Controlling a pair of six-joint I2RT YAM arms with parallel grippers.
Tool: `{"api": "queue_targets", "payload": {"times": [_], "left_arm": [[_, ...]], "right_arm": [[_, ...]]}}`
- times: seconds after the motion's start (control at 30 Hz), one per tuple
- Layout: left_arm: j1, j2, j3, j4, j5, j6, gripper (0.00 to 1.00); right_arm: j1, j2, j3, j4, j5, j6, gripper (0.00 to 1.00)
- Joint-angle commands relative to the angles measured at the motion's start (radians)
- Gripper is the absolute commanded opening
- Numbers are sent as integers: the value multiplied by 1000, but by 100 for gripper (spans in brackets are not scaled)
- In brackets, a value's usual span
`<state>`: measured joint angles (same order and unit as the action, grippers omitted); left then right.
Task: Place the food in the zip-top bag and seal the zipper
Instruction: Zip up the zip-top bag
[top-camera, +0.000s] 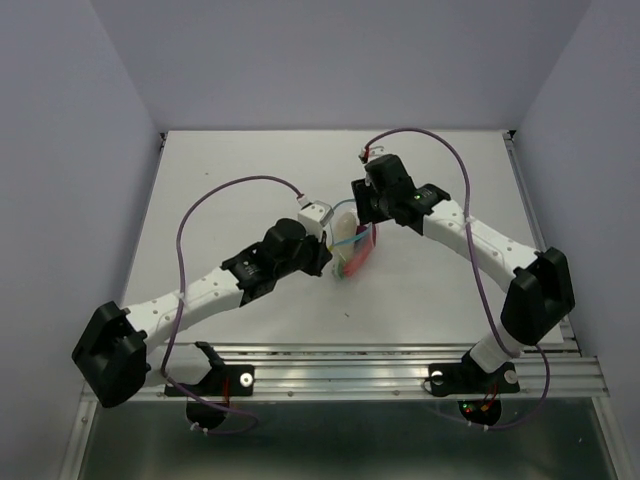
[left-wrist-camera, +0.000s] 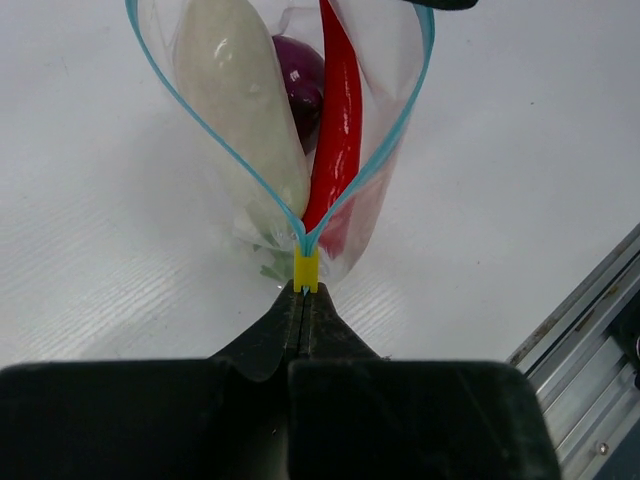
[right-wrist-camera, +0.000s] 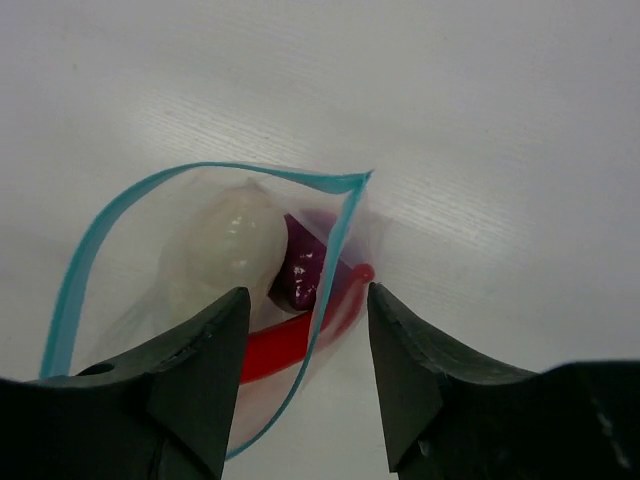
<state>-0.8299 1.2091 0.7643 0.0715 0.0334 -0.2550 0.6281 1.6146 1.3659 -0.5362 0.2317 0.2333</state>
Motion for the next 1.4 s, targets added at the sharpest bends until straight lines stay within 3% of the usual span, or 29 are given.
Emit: {"api": "queue_targets", "payload": {"times": [0.0, 0.07, 0.17, 0.2, 0.43, 0.57, 0.67, 0.87, 1.07, 1.37], "left_arm": [[-5, -43, -32, 40, 34, 97, 0], [-5, -42, -37, 59, 7, 153, 0], [-5, -19, -5, 37, 13, 245, 0], [-5, -11, 6, 30, 11, 325, 0], [3, 30, 93, 5, -87, 646, 0], [14, 41, 121, 8, -90, 721, 0], [29, 33, 93, 40, -60, 766, 0], [41, 56, 102, 34, 20, 744, 0], [41, 56, 133, 10, 100, 744, 0], [43, 38, 144, 8, 160, 752, 0]], "right_arm": [[-13, -104, 42, 131, -147, -257, 62], [-39, -143, 56, 140, -251, -352, 68], [-91, -203, 39, 168, -405, -477, 86], [-105, -215, 20, 188, -495, -547, 98], [-208, -219, -42, 197, -893, -814, 100], [-261, -188, -73, 174, -1127, -1021, 100], [-261, -125, -32, 72, -1189, -1167, 100], [-261, -10, 145, -194, -1330, -1259, 100], [-234, -39, 44, -7, -1298, -1152, 100], [-125, -19, 13, 48, -1269, -1134, 98]]}}
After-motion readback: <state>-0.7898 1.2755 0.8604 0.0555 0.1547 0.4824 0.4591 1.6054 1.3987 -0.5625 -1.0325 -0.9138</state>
